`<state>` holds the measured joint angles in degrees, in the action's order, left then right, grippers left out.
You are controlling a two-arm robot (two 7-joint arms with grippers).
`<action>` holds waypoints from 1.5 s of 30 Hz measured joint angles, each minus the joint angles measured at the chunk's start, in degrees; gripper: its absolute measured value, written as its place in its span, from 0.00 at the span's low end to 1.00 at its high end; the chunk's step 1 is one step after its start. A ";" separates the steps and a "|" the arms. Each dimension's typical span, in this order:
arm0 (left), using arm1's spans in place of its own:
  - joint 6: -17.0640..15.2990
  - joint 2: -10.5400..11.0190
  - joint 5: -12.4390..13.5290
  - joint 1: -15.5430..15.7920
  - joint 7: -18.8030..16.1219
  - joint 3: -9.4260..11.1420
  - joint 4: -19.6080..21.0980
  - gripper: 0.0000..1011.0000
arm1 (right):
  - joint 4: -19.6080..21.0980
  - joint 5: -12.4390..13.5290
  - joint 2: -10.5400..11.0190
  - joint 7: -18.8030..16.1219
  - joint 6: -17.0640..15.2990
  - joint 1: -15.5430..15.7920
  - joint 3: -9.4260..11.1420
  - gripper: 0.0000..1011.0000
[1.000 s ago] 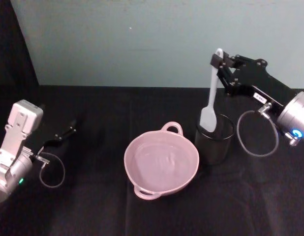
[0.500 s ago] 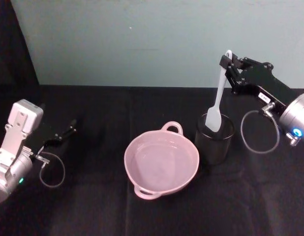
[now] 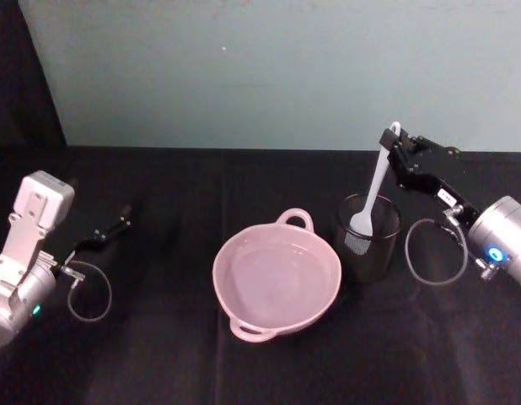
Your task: Use the one hand to pick up the spoon and stir the clear water in the bowl.
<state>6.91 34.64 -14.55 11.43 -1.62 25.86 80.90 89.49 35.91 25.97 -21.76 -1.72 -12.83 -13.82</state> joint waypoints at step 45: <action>0.00 0.00 0.00 0.00 0.00 0.00 0.00 0.99 | -7.46 11.07 -2.89 -1.48 3.79 3.70 2.96 0.22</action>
<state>6.91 34.65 -14.55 11.43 -1.62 25.86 80.90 82.03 46.98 23.08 -23.24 2.07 -9.14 -10.87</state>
